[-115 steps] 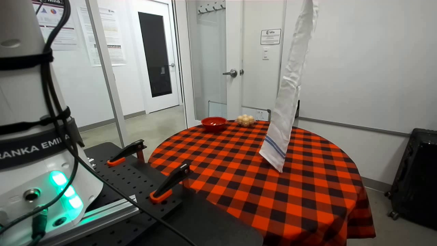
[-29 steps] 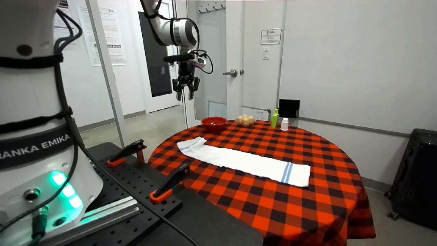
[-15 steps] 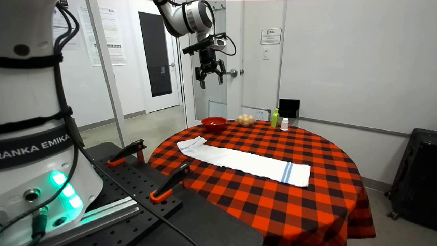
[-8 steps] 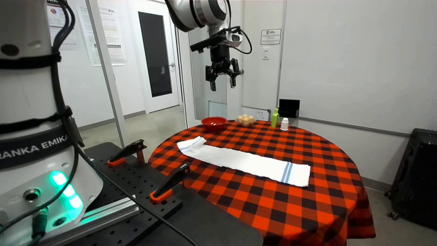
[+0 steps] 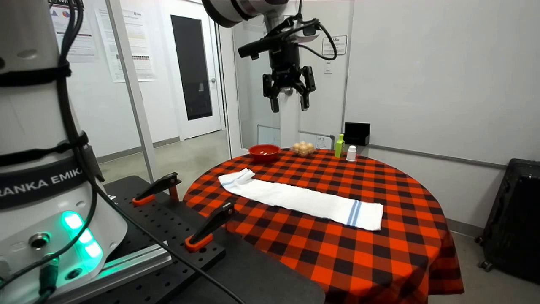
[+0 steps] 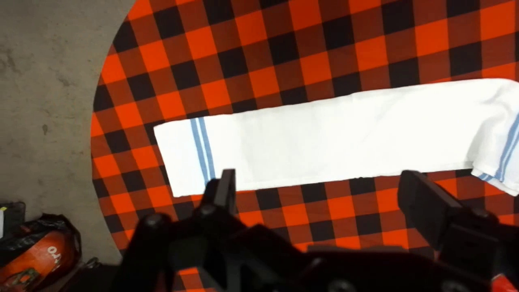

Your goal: Unfold the towel

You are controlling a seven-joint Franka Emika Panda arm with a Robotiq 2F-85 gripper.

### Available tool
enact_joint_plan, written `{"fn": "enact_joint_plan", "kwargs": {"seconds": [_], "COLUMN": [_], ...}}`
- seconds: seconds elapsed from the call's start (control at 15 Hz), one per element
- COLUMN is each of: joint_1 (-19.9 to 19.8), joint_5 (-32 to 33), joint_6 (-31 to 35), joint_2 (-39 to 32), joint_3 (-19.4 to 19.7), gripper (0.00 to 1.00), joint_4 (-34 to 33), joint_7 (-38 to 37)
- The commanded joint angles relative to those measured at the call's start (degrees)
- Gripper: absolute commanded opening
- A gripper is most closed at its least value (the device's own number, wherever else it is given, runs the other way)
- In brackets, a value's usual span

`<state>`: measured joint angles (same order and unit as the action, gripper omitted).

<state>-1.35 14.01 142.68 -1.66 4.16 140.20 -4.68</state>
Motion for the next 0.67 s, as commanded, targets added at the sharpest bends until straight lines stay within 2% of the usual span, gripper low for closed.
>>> {"fn": "enact_joint_plan", "kwargs": {"seconds": [0.0, 0.6], "joint_1": [-0.7, -0.4], "joint_5": [0.0, 0.0], "joint_6": [0.1, 0.2], "joint_2": [1.0, 1.9], "joint_3": [-0.3, -0.6], "gripper": [1.0, 1.0], "joint_4": [1.0, 1.7], "joint_7": [0.4, 0.4]}}
